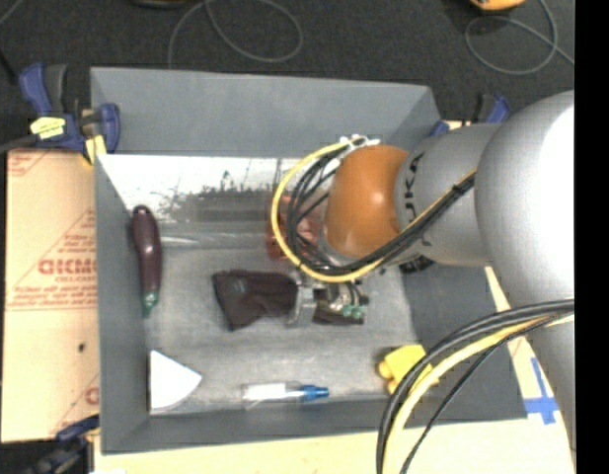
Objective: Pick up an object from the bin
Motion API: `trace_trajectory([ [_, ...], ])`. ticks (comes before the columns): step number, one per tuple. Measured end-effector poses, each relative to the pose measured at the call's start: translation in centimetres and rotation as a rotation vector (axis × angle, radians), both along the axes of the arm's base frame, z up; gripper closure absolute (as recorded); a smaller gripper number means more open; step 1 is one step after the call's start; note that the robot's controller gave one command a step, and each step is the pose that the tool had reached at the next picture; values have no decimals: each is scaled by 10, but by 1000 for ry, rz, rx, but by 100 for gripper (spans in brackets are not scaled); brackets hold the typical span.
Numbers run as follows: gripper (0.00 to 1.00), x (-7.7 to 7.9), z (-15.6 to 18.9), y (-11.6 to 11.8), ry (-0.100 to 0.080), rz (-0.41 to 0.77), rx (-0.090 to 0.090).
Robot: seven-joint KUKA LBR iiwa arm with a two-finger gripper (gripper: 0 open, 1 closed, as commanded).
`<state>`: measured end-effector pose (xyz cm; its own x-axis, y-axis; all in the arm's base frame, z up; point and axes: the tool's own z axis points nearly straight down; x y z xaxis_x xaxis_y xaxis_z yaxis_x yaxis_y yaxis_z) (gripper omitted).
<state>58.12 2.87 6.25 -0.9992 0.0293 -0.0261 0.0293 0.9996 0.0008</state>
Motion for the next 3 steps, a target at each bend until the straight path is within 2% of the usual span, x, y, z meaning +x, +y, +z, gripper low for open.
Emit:
trace_trajectory([
  [2,100,-4,6,0,9,-2,0],
  [3,100,-7,26,0,16,-1,0],
])
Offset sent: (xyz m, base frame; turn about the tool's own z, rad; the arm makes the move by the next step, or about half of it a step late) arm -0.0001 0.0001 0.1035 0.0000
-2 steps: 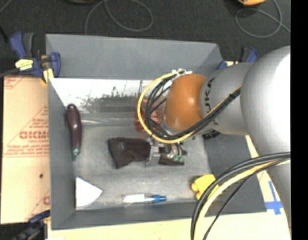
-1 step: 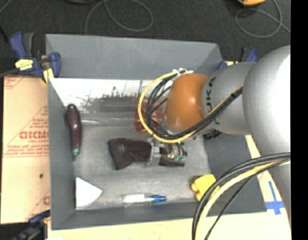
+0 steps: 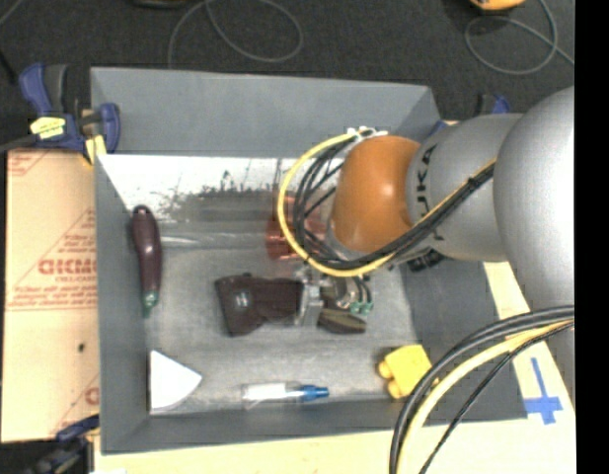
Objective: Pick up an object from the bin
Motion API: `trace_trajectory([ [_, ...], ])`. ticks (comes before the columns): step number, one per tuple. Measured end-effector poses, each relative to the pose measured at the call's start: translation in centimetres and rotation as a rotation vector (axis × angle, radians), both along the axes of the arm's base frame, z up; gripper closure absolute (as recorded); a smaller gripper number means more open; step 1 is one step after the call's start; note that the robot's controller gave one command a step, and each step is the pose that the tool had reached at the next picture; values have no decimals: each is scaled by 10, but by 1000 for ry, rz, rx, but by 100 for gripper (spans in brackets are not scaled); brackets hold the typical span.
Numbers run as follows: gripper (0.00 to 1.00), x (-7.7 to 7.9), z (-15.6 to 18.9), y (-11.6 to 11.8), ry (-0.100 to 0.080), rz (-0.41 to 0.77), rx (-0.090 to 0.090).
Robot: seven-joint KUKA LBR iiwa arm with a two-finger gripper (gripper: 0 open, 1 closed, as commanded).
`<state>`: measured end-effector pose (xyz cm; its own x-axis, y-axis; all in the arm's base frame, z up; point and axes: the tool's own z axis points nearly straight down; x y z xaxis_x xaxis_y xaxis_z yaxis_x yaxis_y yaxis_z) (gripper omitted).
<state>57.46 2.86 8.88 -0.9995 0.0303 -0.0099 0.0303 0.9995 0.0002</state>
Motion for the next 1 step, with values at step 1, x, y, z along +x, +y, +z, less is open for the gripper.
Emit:
trace_trajectory([
  [1,100,3,15,0,-10,1,0],
])
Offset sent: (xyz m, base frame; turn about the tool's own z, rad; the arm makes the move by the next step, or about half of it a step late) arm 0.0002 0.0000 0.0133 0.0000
